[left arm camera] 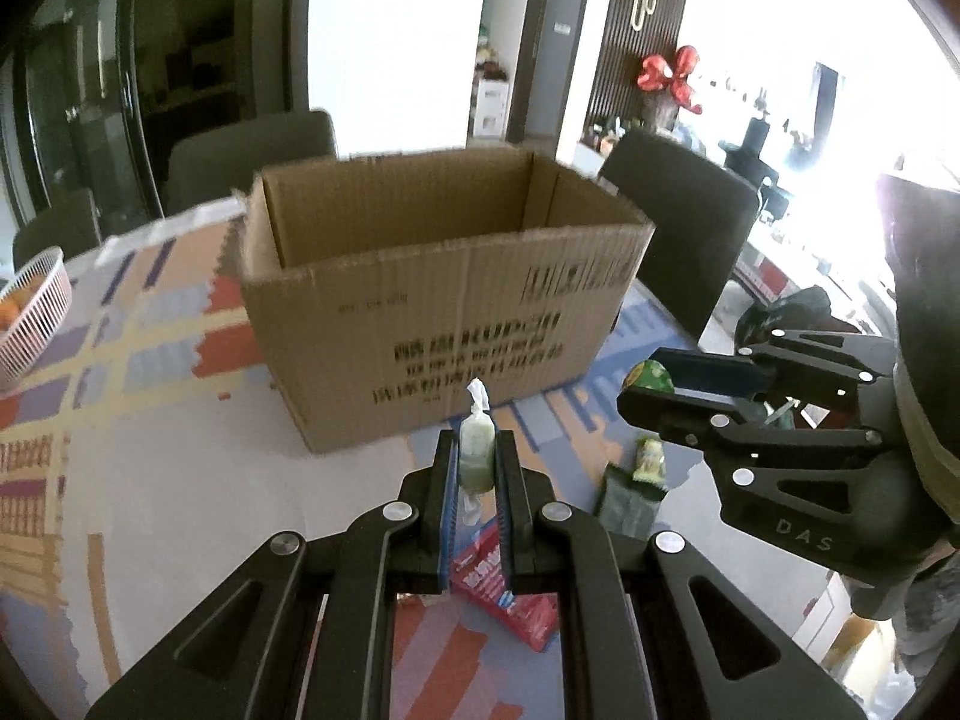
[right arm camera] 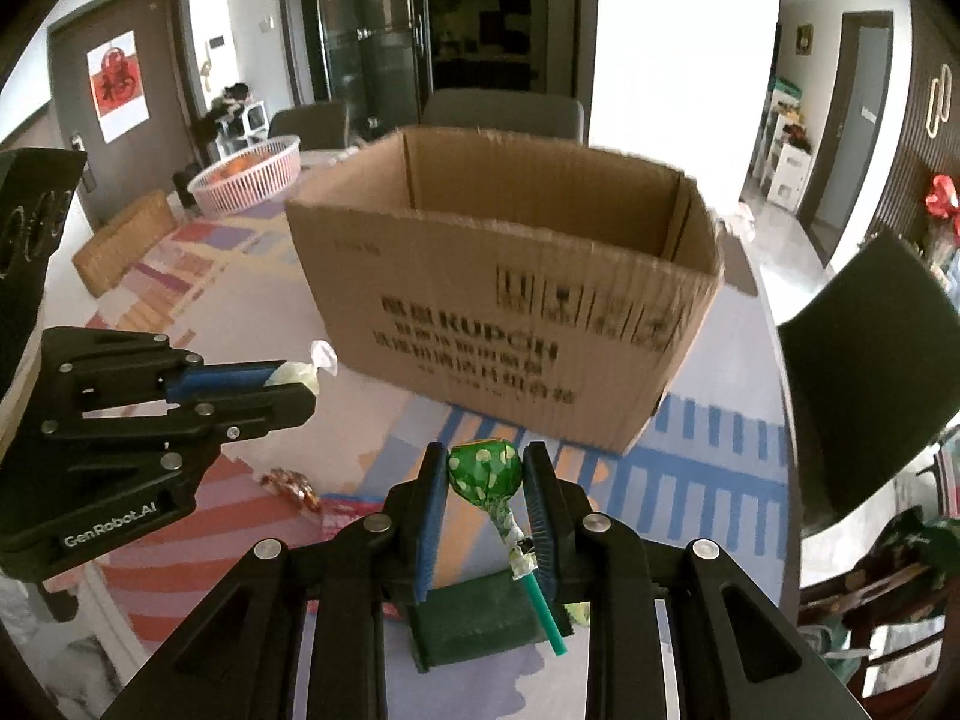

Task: Organize snacks
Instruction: 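Carry the white candy and green lollipop over the box with both tools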

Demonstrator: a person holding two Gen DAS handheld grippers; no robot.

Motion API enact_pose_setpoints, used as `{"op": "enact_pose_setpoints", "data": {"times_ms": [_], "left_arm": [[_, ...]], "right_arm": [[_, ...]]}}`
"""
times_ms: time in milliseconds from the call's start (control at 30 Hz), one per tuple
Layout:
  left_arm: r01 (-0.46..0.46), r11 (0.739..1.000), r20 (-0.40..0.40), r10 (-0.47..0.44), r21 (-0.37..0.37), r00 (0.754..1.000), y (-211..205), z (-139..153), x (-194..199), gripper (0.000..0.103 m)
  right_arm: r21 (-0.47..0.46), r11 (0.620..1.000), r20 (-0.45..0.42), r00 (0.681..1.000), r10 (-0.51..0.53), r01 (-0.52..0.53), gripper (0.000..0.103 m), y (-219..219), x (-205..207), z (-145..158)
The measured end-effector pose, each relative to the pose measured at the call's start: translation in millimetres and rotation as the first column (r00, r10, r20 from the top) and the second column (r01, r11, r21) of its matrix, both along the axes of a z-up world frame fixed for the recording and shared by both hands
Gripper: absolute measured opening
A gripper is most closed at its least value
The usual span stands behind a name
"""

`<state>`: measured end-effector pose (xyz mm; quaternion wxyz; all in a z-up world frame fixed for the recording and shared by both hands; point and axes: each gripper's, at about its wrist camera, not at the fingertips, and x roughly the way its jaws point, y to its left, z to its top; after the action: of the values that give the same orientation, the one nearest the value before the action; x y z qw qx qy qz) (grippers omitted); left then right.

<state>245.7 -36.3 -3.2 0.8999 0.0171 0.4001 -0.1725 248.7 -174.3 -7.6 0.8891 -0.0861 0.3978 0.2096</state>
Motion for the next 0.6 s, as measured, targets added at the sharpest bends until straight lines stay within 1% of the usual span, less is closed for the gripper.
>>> {"op": "enact_pose_setpoints", "data": {"times_ms": [233,333,600], "left_arm": [[-0.005,1.0,0.08,0.005,-0.009,0.997,1.5,34.3,-5.4,0.013],[-0.002,1.0,0.099,0.005,-0.03,0.995,2.6,47.4,-3.8,0.013],[-0.015,0.999,0.16,0.022,-0.046,0.987,9.4,77.9,6.9,0.013]], "right_arm": [[0.033,0.999,0.088,0.996,-0.015,0.012,0.027,-2.0,-6.1,37.2],[0.043,0.999,0.12,0.993,-0.021,0.016,0.027,-2.4,-6.4,50.6],[0.075,0.997,0.189,0.981,-0.034,0.02,0.027,0.3,-0.2,84.6]]}}
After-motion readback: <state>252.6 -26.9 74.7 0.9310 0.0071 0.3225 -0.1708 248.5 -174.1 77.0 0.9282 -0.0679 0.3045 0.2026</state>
